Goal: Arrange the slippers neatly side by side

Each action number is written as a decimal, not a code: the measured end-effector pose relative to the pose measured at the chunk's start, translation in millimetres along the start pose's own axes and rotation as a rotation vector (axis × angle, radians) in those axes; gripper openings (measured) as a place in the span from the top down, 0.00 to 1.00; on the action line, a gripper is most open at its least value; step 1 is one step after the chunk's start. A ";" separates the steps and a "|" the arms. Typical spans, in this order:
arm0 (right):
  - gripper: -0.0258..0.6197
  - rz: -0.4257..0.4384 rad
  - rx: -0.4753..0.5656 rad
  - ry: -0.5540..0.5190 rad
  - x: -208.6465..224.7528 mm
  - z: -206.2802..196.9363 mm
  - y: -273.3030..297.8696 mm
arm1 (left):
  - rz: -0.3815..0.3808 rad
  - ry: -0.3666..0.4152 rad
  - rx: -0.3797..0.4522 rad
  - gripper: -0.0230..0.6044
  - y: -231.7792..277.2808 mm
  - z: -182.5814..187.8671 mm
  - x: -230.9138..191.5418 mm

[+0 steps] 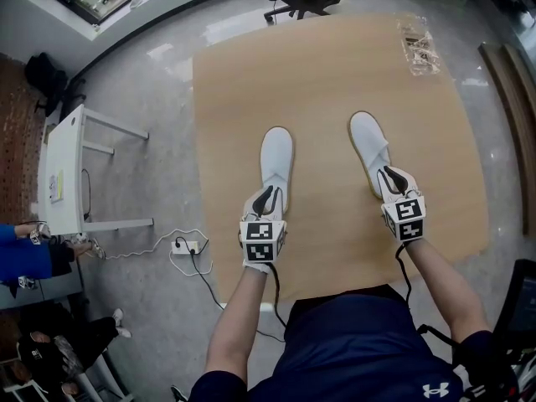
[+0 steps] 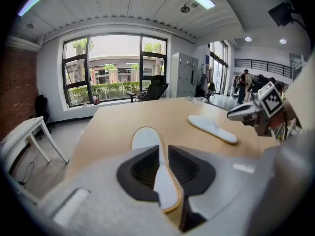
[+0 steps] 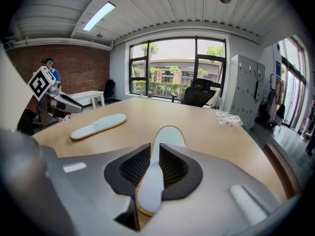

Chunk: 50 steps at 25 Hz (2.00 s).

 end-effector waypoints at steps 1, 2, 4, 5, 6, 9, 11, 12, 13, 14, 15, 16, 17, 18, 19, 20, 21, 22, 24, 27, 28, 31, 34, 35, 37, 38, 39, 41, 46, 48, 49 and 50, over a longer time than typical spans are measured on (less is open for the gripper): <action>0.86 -0.005 -0.014 -0.010 2.4 -2.9 6.6 | 0.004 0.000 -0.016 0.87 5.5 -4.9 -3.5; 0.86 -0.010 -0.029 -0.018 5.1 -6.0 12.8 | 0.005 0.001 -0.035 0.87 11.3 -10.9 -6.4; 0.87 -0.018 -0.064 -0.032 10.0 -12.8 24.3 | 0.001 0.010 -0.081 0.87 22.6 -25.1 -10.1; 0.87 -0.018 -0.084 -0.040 11.9 -16.7 29.5 | -0.001 0.018 -0.105 0.87 27.7 -32.6 -11.1; 0.87 -0.018 -0.103 -0.048 13.4 -20.7 34.4 | -0.004 0.025 -0.128 0.87 31.9 -39.1 -11.6; 0.88 -0.016 -0.145 -0.073 15.7 -32.0 45.1 | -0.007 0.050 -0.169 0.87 42.0 -53.9 -12.0; 0.90 -0.014 -0.172 -0.087 15.3 -38.9 49.9 | -0.010 0.065 -0.188 0.87 47.1 -59.5 -11.6; 0.92 -0.011 -0.187 -0.094 14.9 -42.2 51.7 | -0.015 0.072 -0.198 0.87 49.7 -62.1 -10.6; 0.93 -0.009 -0.202 -0.101 14.5 -45.2 53.0 | -0.022 0.080 -0.209 0.87 52.7 -65.3 -9.1; 0.93 -0.005 -0.217 -0.110 13.9 -47.7 54.0 | -0.029 0.090 -0.221 0.87 55.7 -68.9 -7.4; 0.93 -0.001 -0.232 -0.124 13.0 -49.4 54.6 | -0.034 0.099 -0.232 0.88 58.1 -72.1 -6.0; 0.93 0.002 -0.248 -0.141 11.8 -50.2 54.9 | -0.037 0.107 -0.243 0.88 59.7 -74.6 -5.1; 0.93 0.005 -0.265 -0.154 10.4 -51.1 55.0 | -0.039 0.111 -0.253 0.88 60.5 -76.5 -4.5; 0.93 0.006 -0.277 -0.159 9.2 -52.4 55.0 | -0.039 0.112 -0.260 0.89 60.9 -77.8 -4.2; 0.94 0.006 -0.284 -0.157 8.7 -53.8 54.8 | -0.039 0.113 -0.264 0.89 61.2 -78.4 -3.8; 0.94 0.007 -0.285 -0.150 8.7 -55.0 55.0 | -0.037 0.114 -0.266 0.89 61.7 -78.3 -3.3; 0.94 0.009 -0.282 -0.143 9.0 -56.0 55.7 | -0.036 0.113 -0.267 0.89 62.3 -77.9 -2.7; 0.94 0.013 -0.277 -0.137 9.2 -57.1 56.6 | -0.036 0.109 -0.268 0.89 63.0 -77.5 -1.8; 0.94 0.019 -0.277 -0.129 7.6 -59.1 56.4 | -0.034 0.080 -0.270 0.89 63.3 -78.0 0.7; 0.94 0.028 -0.274 -0.117 0.7 -61.9 52.3 | -0.038 0.051 -0.268 0.89 59.9 -80.5 9.4; 0.94 0.032 -0.272 -0.112 -1.6 -63.3 51.1 | -0.041 0.057 -0.267 0.89 58.0 -80.4 13.4; 0.94 0.037 -0.266 -0.111 -7.7 -66.1 47.1 | -0.051 0.070 -0.259 0.89 53.9 -80.1 26.3; 0.94 0.041 -0.262 -0.116 -15.2 -69.3 41.9 | -0.059 0.058 -0.258 0.89 51.0 -79.6 40.8; 0.94 0.044 -0.263 -0.118 -17.6 -70.9 40.2 | -0.062 0.056 -0.260 0.89 50.2 -79.2 46.1; 0.94 0.055 -0.265 -0.118 -22.2 -73.9 36.8 | -0.070 0.053 -0.265 0.89 48.5 -78.4 57.4; 0.94 0.061 -0.265 -0.117 -24.5 -75.3 35.0 | -0.072 0.054 -0.268 0.89 47.4 -78.1 62.9; 0.94 0.067 -0.265 -0.116 -26.8 -76.6 33.1 | -0.073 0.057 -0.271 0.89 46.2 -77.9 68.1; 0.94 0.077 -0.264 -0.113 -31.2 -78.7 29.8 | -0.070 0.058 -0.278 0.89 43.9 -77.7 77.4; 0.94 0.095 -0.262 -0.083 -36.9 -90.7 22.5 | -0.071 0.037 -0.287 0.89 39.6 -78.8 104.9; 0.94 0.099 -0.261 -0.066 -41.3 -96.0 18.5 | -0.075 0.030 -0.288 0.89 36.8 -80.2 115.3; 0.94 0.100 -0.260 -0.073 -44.2 -96.4 16.1 | -0.076 0.021 -0.289 0.89 35.1 -80.7 119.5; 0.94 0.101 -0.260 -0.082 -47.5 -96.8 13.8 | -0.078 0.008 -0.290 0.89 33.6 -81.2 123.1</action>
Point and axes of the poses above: the fingertips, and each gripper's own axes: y forward along the fingers, x to its right, z out of its top, the point moved 4 cm from there along -y, backward along the fingers, and after that the axes turned 13 degrees about y, right-handed, at the moved point
